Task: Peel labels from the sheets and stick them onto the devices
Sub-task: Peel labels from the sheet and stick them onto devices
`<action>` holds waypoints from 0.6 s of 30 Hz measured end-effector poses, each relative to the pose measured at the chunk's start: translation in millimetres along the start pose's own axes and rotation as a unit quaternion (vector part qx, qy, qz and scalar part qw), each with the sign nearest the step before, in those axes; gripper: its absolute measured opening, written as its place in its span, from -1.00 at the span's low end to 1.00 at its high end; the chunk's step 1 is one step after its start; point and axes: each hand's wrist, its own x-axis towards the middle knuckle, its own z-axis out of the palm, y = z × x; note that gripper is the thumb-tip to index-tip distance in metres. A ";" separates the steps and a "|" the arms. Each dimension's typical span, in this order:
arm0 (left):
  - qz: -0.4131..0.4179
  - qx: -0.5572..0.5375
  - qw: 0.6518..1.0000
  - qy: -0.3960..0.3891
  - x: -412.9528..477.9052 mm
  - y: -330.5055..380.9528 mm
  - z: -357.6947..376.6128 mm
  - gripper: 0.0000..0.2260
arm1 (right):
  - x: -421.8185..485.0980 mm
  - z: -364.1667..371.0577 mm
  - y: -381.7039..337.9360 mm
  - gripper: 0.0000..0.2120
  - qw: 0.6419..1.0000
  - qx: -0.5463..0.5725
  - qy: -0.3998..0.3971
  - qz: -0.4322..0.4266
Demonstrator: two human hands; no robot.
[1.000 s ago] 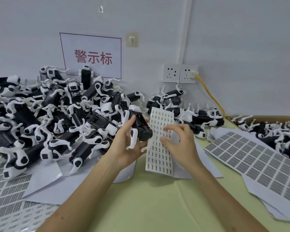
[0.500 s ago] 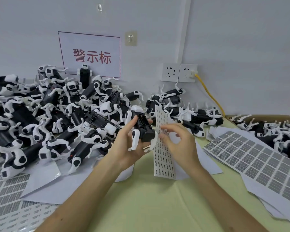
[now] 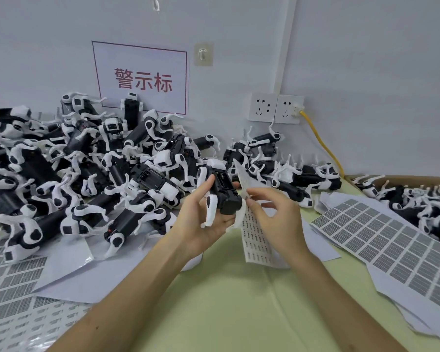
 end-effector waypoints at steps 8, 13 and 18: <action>-0.001 0.005 0.999 0.033 -0.9 2.9 -0.7 -0.54 | 2.4 -4.0 -1.6 -0.81 0.999 0.027 0.024 -0.011; -0.004 0.015 0.999 0.028 -1.2 2.2 -2.9 -0.54 | 1.6 -4.3 -2.7 -0.84 0.998 0.043 0.034 0.001; -0.006 0.036 0.999 0.025 -0.4 2.0 -3.6 -0.54 | 1.1 -5.6 -5.8 -0.72 0.998 0.060 0.025 0.017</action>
